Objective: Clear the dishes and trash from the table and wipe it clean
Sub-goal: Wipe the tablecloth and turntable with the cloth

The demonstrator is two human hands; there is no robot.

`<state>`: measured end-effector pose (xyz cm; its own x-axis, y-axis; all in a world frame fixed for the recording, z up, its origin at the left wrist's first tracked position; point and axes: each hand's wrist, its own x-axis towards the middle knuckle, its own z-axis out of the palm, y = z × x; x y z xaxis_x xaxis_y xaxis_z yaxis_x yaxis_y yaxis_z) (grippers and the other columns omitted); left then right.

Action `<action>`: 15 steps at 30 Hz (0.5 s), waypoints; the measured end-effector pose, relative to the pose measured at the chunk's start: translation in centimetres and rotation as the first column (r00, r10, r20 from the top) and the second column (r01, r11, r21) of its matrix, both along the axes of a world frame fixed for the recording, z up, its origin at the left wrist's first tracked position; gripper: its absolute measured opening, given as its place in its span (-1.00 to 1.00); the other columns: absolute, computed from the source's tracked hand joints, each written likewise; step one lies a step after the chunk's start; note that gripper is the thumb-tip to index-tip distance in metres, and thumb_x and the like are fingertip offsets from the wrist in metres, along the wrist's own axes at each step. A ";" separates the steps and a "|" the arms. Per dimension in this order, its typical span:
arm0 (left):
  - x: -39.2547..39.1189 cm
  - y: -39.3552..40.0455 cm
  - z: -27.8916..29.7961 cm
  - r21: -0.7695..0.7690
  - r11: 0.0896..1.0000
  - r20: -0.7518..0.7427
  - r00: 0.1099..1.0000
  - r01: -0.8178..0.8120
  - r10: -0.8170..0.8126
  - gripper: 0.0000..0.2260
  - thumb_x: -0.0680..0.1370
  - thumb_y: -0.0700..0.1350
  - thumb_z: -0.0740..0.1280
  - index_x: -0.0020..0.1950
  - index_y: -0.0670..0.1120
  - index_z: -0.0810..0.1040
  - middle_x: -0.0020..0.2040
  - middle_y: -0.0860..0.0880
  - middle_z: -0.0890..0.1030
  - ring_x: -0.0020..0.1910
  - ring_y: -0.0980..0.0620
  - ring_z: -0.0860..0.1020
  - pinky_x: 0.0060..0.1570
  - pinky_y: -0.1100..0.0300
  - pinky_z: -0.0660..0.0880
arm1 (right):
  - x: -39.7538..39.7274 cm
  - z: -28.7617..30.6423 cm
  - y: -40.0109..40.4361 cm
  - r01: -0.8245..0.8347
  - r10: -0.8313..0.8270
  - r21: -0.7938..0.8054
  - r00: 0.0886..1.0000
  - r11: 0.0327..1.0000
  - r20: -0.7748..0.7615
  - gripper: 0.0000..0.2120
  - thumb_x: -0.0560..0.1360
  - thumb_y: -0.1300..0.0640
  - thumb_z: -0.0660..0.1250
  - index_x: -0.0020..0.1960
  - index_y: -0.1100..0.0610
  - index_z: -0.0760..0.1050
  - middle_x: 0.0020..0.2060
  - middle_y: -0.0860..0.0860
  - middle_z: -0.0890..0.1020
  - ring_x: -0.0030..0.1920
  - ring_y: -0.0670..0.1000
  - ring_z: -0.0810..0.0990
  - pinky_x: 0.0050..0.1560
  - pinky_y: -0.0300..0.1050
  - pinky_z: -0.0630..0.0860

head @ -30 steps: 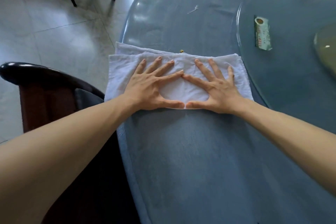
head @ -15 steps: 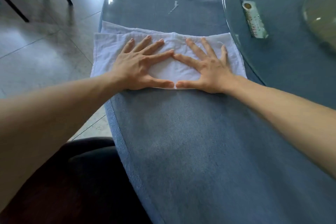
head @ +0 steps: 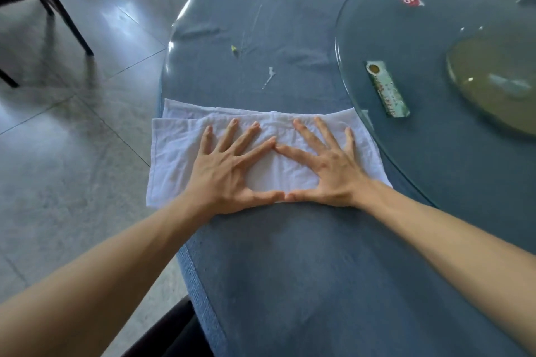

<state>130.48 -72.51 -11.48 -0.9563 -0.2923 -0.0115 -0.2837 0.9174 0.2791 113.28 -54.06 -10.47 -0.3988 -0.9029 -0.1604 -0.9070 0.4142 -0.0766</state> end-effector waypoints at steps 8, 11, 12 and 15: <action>-0.6 -1.7 0.0 -0.049 0.996 0.042 0.996 0.081 -0.079 0.04 0.25 0.72 0.02 0.62 0.30 -0.16 0.66 0.15 -0.12 0.64 -0.04 -0.24 0.53 -0.30 -0.24 | -1.1 -0.2 -1.3 -0.021 0.021 0.008 1.000 1.000 -0.023 -0.09 0.24 -0.75 -0.01 0.53 -0.55 -0.13 0.66 -0.16 -0.24 0.64 0.17 -0.32 0.40 0.66 -0.23; -1.3 -2.7 0.2 -0.021 0.996 0.037 0.996 0.082 -0.081 0.01 0.27 0.72 -0.01 0.63 0.30 -0.12 0.66 0.17 -0.11 0.64 -0.01 -0.23 0.54 -0.28 -0.24 | -1.4 -0.1 -2.1 0.010 -0.010 0.009 1.000 1.000 -0.013 -0.10 0.25 -0.74 0.04 0.52 -0.56 -0.13 0.66 -0.17 -0.25 0.64 0.15 -0.34 0.41 0.63 -0.26; -1.6 -3.1 0.3 -0.011 0.997 0.040 0.996 0.080 -0.080 0.00 0.27 0.72 -0.03 0.62 0.31 -0.12 0.65 0.18 -0.12 0.64 0.00 -0.24 0.54 -0.27 -0.25 | -1.6 -0.1 -2.4 0.023 -0.023 0.008 1.000 1.000 -0.007 -0.11 0.26 -0.74 0.05 0.52 -0.57 -0.12 0.66 -0.18 -0.25 0.64 0.14 -0.34 0.41 0.63 -0.27; -2.5 -4.4 0.3 -0.012 0.997 0.045 0.996 0.082 -0.082 -0.03 0.29 0.71 -0.02 0.61 0.34 -0.15 0.65 0.21 -0.14 0.63 0.02 -0.25 0.54 -0.25 -0.27 | -2.0 0.0 -3.6 0.047 -0.047 0.004 0.999 0.999 0.010 -0.12 0.26 -0.74 0.06 0.52 -0.57 -0.10 0.66 -0.18 -0.24 0.64 0.11 -0.36 0.42 0.62 -0.29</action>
<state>127.96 -76.89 -11.13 -0.9757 -0.2132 -0.0510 -0.2191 0.9418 0.2551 111.28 -57.62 -10.46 -0.4389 -0.8827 -0.1680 -0.8858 0.4565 -0.0841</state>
